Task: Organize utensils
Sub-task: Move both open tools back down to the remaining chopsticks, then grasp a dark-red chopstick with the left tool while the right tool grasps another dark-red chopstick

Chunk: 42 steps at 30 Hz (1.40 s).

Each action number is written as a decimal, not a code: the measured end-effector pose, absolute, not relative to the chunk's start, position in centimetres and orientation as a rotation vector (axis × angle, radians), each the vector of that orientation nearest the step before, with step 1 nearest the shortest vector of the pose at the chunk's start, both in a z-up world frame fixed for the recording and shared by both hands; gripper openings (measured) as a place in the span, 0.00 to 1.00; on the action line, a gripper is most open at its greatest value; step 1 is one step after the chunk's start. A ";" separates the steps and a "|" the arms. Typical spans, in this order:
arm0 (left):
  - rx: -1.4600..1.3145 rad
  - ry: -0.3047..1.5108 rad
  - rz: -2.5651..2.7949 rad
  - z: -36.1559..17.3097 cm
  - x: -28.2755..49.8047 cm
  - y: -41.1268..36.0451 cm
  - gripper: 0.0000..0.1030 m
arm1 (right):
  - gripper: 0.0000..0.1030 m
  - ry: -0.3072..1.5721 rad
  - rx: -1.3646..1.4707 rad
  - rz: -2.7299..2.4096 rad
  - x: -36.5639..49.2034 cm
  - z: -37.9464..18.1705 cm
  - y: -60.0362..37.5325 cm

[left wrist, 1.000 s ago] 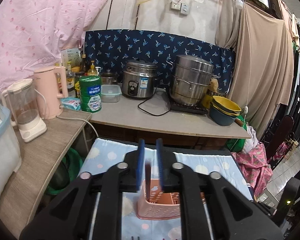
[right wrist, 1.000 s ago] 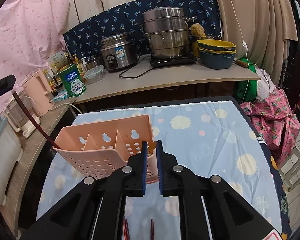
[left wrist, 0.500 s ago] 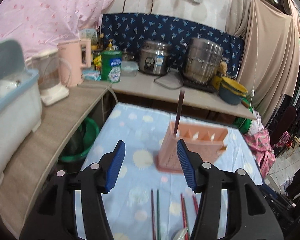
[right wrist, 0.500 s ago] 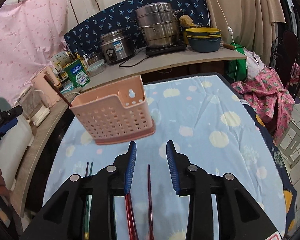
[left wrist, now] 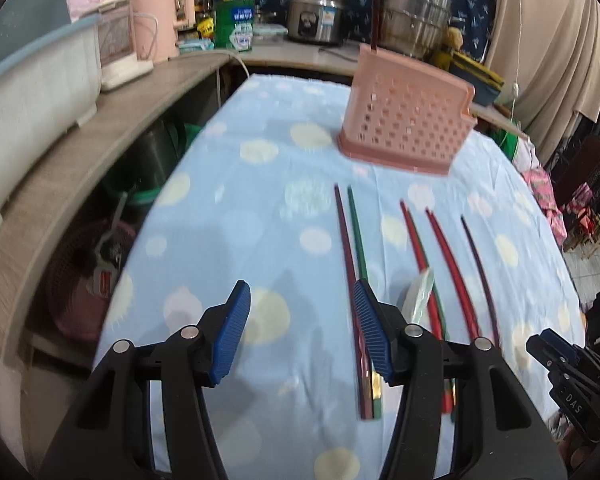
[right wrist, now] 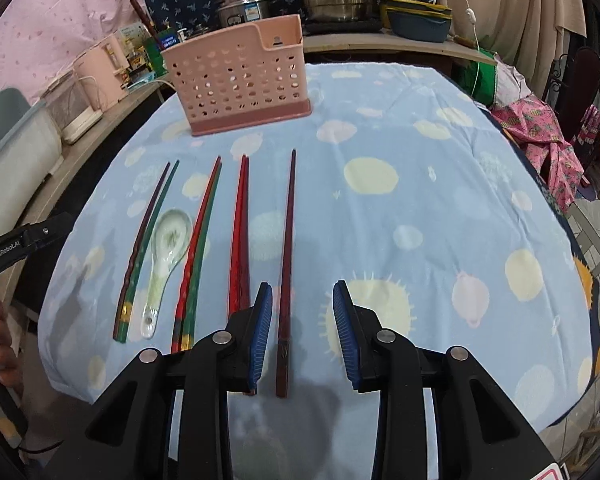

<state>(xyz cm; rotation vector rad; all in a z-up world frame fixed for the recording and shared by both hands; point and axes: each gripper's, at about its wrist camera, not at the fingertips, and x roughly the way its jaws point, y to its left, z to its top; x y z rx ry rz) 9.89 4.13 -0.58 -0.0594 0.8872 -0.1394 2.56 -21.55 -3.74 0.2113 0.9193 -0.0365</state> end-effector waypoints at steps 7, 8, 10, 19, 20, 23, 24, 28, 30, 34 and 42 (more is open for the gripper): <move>-0.034 0.965 -0.182 -3.9 7.5 3.0 0.50 | 0.31 0.955 0.193 -0.031 1.7 -5.5 -20.6; -0.032 0.972 -0.187 -4.2 7.3 2.8 0.50 | 0.31 0.960 0.197 -0.033 1.6 -5.7 -20.6; -0.031 0.983 -0.197 -4.5 7.1 2.5 0.50 | 0.31 0.974 0.201 -0.039 1.5 -6.1 -20.7; -0.011 1.002 -0.225 -5.0 7.1 1.4 0.50 | 0.31 1.001 0.214 -0.042 1.6 -7.0 -20.9; -0.010 1.009 -0.225 -5.2 7.1 1.4 0.50 | 0.31 1.003 0.213 -0.043 1.7 -7.1 -20.9; -0.015 1.038 -0.221 -6.0 7.3 1.4 0.50 | 0.31 1.003 0.205 -0.044 1.7 -7.2 -20.8; -0.017 1.037 -0.218 -6.1 7.3 1.4 0.50 | 0.31 1.003 0.204 -0.044 1.7 -7.3 -20.8; -0.022 1.035 -0.203 -6.1 7.5 1.7 0.50 | 0.31 1.002 0.205 -0.044 1.7 -7.3 -20.8; -0.024 1.035 -0.196 -6.1 7.5 1.9 0.49 | 0.31 1.002 0.206 -0.044 1.7 -7.3 -20.8; 0.003 1.031 -0.184 -6.2 7.5 1.8 0.51 | 0.31 1.002 0.203 -0.045 1.7 -7.3 -20.8; 0.033 1.024 -0.175 -6.4 7.2 1.4 0.46 | 0.29 1.000 0.188 -0.048 1.6 -7.3 -20.7</move>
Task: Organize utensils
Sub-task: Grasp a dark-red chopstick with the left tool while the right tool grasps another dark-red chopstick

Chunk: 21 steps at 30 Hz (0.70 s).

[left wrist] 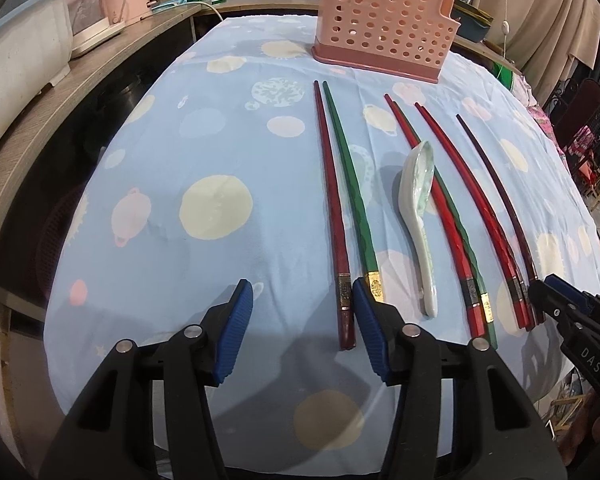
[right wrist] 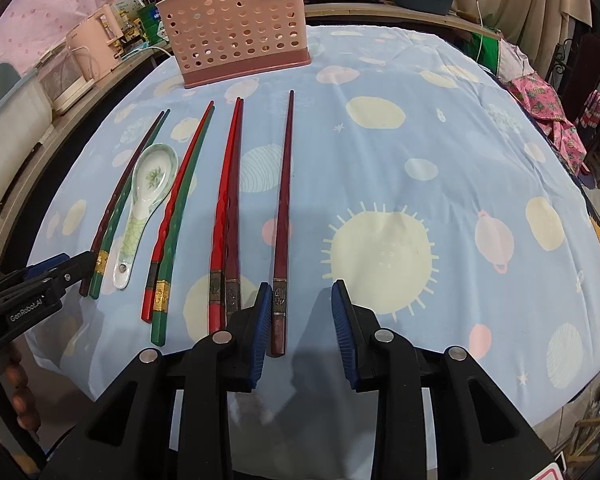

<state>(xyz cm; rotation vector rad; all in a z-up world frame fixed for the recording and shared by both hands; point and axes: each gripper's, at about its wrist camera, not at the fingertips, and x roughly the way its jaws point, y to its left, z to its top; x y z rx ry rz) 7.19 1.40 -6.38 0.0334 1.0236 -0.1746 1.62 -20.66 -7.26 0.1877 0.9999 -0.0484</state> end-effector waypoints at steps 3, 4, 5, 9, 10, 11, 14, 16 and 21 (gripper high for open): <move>0.033 1.019 -0.173 -6.4 7.1 1.5 0.39 | 0.25 0.996 0.184 -0.055 1.5 -7.3 -20.7; 0.032 1.017 -0.173 -6.4 7.1 1.6 0.33 | 0.23 0.996 0.184 -0.058 1.5 -7.3 -20.7; 0.030 1.015 -0.173 -6.3 7.1 1.7 0.28 | 0.20 0.996 0.184 -0.059 1.4 -7.3 -20.8; 0.018 1.016 -0.188 -6.3 7.1 1.9 0.12 | 0.08 0.997 0.186 -0.055 1.4 -7.3 -20.8; 0.016 1.017 -0.193 -6.3 7.1 1.9 0.08 | 0.08 0.997 0.183 -0.054 1.4 -7.3 -20.8; 0.015 1.018 -0.198 -6.3 7.1 1.8 0.08 | 0.08 0.997 0.181 -0.053 1.4 -7.3 -20.8; 0.013 1.016 -0.205 -6.1 7.0 1.8 0.07 | 0.07 0.992 0.183 -0.051 1.4 -7.1 -20.9; 0.011 1.009 -0.206 -5.7 6.9 1.9 0.07 | 0.07 0.981 0.179 -0.052 1.3 -6.7 -20.9; -0.009 0.971 -0.204 -3.7 6.9 2.5 0.07 | 0.07 0.941 0.175 -0.046 1.2 -5.1 -21.0</move>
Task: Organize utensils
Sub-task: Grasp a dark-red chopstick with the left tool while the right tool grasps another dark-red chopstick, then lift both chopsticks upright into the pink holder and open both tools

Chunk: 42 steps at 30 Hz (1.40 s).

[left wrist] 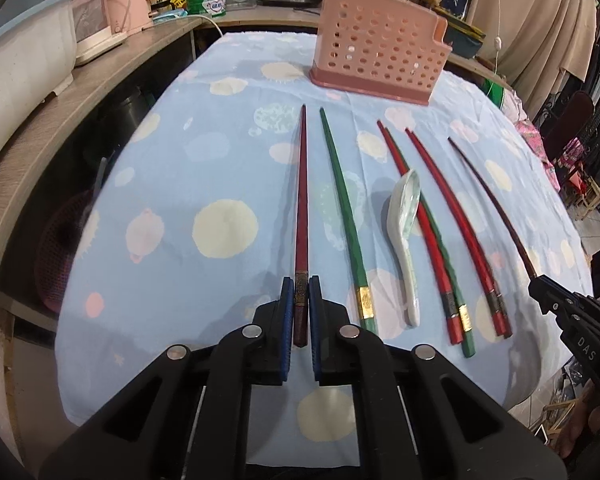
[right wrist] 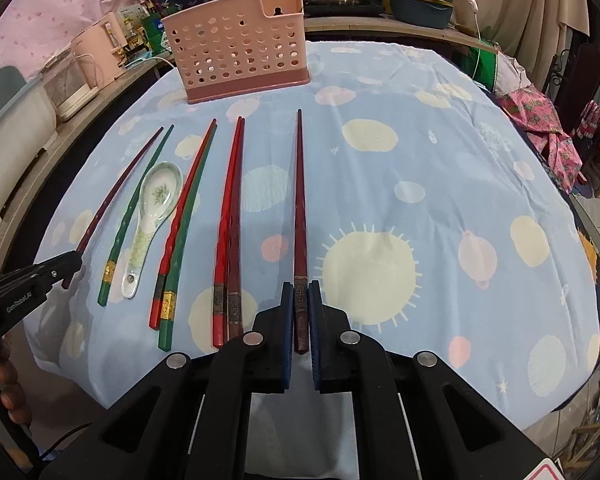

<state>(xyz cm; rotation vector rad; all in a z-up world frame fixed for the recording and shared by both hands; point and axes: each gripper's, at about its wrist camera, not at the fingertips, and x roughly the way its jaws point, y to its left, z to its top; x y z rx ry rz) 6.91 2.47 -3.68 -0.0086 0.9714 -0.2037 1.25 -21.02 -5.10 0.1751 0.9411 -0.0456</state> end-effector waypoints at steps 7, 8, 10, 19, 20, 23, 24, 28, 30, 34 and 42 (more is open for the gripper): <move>-0.039 0.874 -0.209 0.9 7.7 2.9 0.07 | 0.07 0.854 0.197 -0.025 2.0 -1.3 -21.4; -0.042 0.855 -0.207 1.7 7.9 2.9 0.07 | 0.07 0.841 0.203 -0.023 2.1 -0.8 -21.6; -0.051 0.826 -0.208 3.0 8.4 3.1 0.07 | 0.07 0.811 0.222 -0.021 2.4 0.5 -22.1; -0.067 0.695 -0.207 8.6 11.8 3.2 0.07 | 0.07 0.684 0.251 -0.025 5.0 5.5 -24.0; -0.066 0.681 -0.210 9.2 12.4 3.0 0.07 | 0.07 0.673 0.257 -0.023 5.4 6.0 -24.2; -0.063 0.648 -0.219 10.9 13.9 2.5 0.07 | 0.07 0.639 0.278 -0.014 6.8 7.4 -25.0; -0.065 0.640 -0.224 11.3 14.4 2.3 0.07 | 0.07 0.626 0.283 -0.013 7.2 7.9 -25.2; -0.073 0.597 -0.251 13.9 16.4 1.4 0.07 | 0.07 0.575 0.295 -0.020 8.9 9.9 -26.1; -0.077 0.568 -0.265 15.4 17.1 0.9 0.07 | 0.07 0.551 0.313 -0.016 9.8 10.9 -26.7; -0.096 0.503 -0.301 18.5 18.3 -0.1 0.07 | 0.07 0.499 0.341 -0.007 11.5 13.0 -27.4; -0.103 0.369 -0.324 23.8 21.9 -3.1 0.07 | 0.07 0.355 0.368 0.008 15.7 18.0 -28.0</move>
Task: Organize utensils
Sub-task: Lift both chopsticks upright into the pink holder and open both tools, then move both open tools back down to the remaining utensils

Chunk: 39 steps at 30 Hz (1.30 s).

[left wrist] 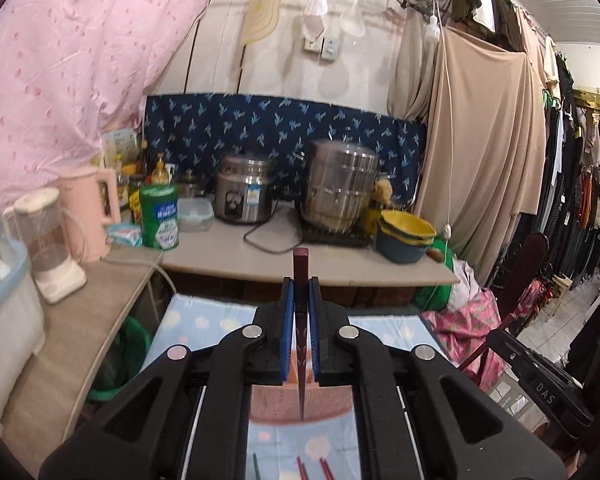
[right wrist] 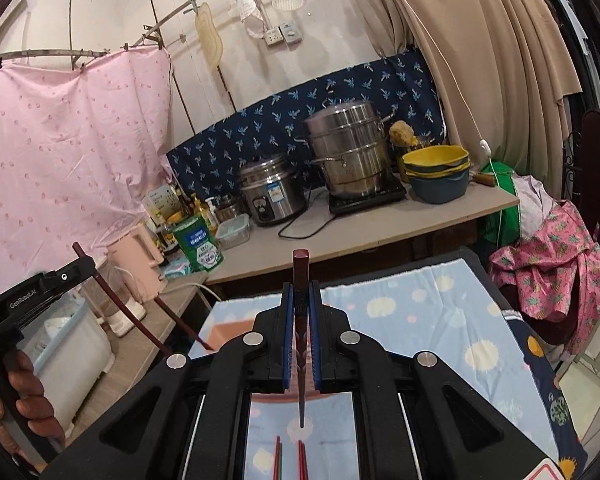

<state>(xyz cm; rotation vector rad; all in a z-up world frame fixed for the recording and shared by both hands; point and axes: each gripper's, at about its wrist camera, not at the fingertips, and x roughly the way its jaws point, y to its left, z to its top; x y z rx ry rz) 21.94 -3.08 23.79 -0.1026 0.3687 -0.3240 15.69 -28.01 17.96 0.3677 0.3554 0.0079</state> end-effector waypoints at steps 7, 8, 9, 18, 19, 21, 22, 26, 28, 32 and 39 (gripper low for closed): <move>-0.120 0.319 -0.328 25.4 25.8 -4.6 0.07 | 0.07 0.261 0.410 0.018 19.9 20.8 -28.3; -0.121 0.324 -0.329 25.2 26.3 -4.8 0.07 | 0.07 0.259 0.407 0.013 20.6 20.8 -28.3; -0.120 0.335 -0.330 24.8 27.0 -5.1 0.07 | 0.07 0.264 0.401 0.007 21.3 20.6 -28.1; -0.094 0.467 -0.320 18.7 29.8 -6.1 0.07 | 0.07 0.403 0.383 0.003 25.5 14.9 -26.8; -0.094 0.478 -0.318 18.2 30.0 -6.1 0.07 | 0.07 0.417 0.384 0.005 25.7 14.3 -26.7; -0.100 0.495 -0.321 17.4 30.1 -6.0 0.07 | 0.07 0.440 0.379 0.008 25.8 13.3 -26.4; -0.101 0.501 -0.320 17.1 30.1 -5.9 0.07 | 0.07 0.450 0.376 0.007 25.9 12.8 -26.3; -0.111 0.502 -0.319 16.8 29.9 -5.7 0.08 | 0.11 0.473 0.368 0.000 25.9 11.9 -26.0; -0.115 0.499 -0.312 16.9 29.6 -5.5 0.16 | 0.16 0.473 0.358 -0.014 25.4 11.9 -26.0; -0.126 0.474 -0.297 17.6 28.4 -4.9 0.36 | 0.27 0.455 0.360 -0.020 23.9 12.4 -26.2; -0.102 0.495 -0.288 17.3 24.8 -3.8 0.48 | 0.33 0.453 0.364 0.004 19.3 12.9 -26.1</move>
